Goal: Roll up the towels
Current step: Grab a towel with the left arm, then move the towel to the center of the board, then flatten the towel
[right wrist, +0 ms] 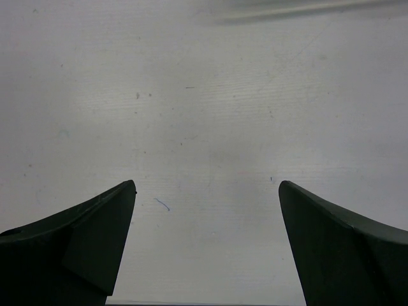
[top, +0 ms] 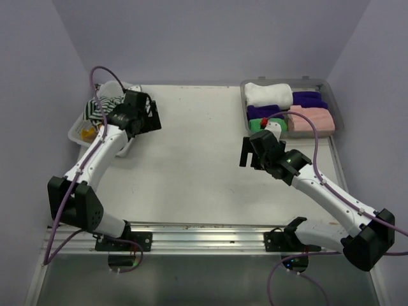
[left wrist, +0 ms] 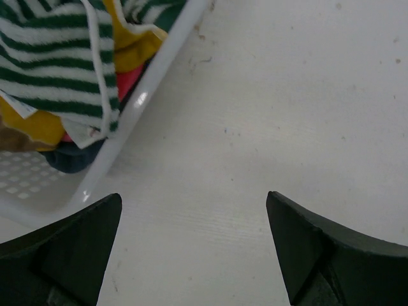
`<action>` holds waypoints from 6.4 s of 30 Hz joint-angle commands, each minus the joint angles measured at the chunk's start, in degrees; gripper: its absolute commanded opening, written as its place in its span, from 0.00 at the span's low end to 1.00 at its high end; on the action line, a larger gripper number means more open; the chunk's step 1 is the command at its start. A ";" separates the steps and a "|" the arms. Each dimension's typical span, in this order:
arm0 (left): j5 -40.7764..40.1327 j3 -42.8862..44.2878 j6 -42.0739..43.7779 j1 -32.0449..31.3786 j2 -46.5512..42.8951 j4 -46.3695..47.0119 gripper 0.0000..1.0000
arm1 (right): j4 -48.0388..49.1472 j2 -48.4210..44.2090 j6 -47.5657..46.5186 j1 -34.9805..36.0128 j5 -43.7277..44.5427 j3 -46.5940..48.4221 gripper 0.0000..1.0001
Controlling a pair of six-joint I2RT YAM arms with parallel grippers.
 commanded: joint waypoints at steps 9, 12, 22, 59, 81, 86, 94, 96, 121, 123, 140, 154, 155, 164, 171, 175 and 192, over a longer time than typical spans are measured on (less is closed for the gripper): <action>-15.19 27.92 2.38 8.33 20.52 -10.35 0.95 | 2.52 -1.16 0.53 -0.01 -3.20 2.02 0.98; -17.65 33.11 1.94 8.86 26.59 -12.38 0.90 | 1.90 -1.25 0.96 -0.01 -3.28 2.20 0.98; -17.39 35.76 0.97 10.18 32.76 -11.77 0.49 | 0.94 -1.95 2.46 -0.01 -2.06 2.37 0.98; 50.46 24.70 -8.78 -3.50 0.05 26.89 0.00 | 0.76 -12.50 7.64 -0.01 2.87 -2.64 0.99; 46.60 16.86 -15.64 -25.76 22.46 35.61 0.00 | -6.18 -22.26 10.11 -0.10 7.00 -7.12 0.98; 46.78 20.46 -14.15 -26.47 26.33 30.53 0.11 | -5.39 -21.91 9.67 -0.01 6.30 -7.38 0.98; 36.33 23.90 -4.66 -22.36 21.43 15.75 0.84 | -3.29 -18.92 6.95 -0.01 1.65 -7.82 0.98; 35.09 21.45 -4.65 -19.02 19.14 11.71 0.84 | -2.23 -16.47 5.80 -0.01 -1.34 -8.52 0.99; 16.96 -8.10 -7.47 -5.55 20.71 11.87 0.67 | 17.89 4.72 8.35 -3.61 -9.35 -19.60 0.50; 17.68 -8.71 -7.73 -5.55 22.38 13.36 0.61 | 18.51 5.25 8.00 -4.14 -9.61 -19.69 0.41; 16.71 7.88 -6.06 -5.55 6.69 5.02 0.00 | -2.21 -12.57 -3.68 -7.48 -1.89 5.84 0.00; 21.79 16.35 -6.49 -5.64 -8.20 -1.58 0.00 | -19.80 -14.37 -11.16 -7.48 2.14 33.66 0.00; 22.94 12.51 -7.11 -5.72 -8.55 1.04 0.00 | -19.98 -13.30 -11.51 -7.48 3.90 33.57 0.00; 29.35 -4.92 -14.06 -19.95 -4.52 14.33 0.24 | -8.13 6.62 -15.29 -19.33 3.60 23.03 0.15; 16.56 0.07 -9.05 -20.15 -4.24 0.64 0.78 | -9.70 15.81 -11.78 -23.83 -7.50 23.39 0.71; 13.47 -1.94 -10.54 -13.74 -5.30 -6.31 0.71 | -6.63 10.55 -10.38 -23.74 -11.19 17.50 0.74; 7.75 -26.03 -26.80 -9.59 -6.80 -6.86 0.74 | -6.27 -9.96 -3.08 -23.30 -26.49 -7.21 0.74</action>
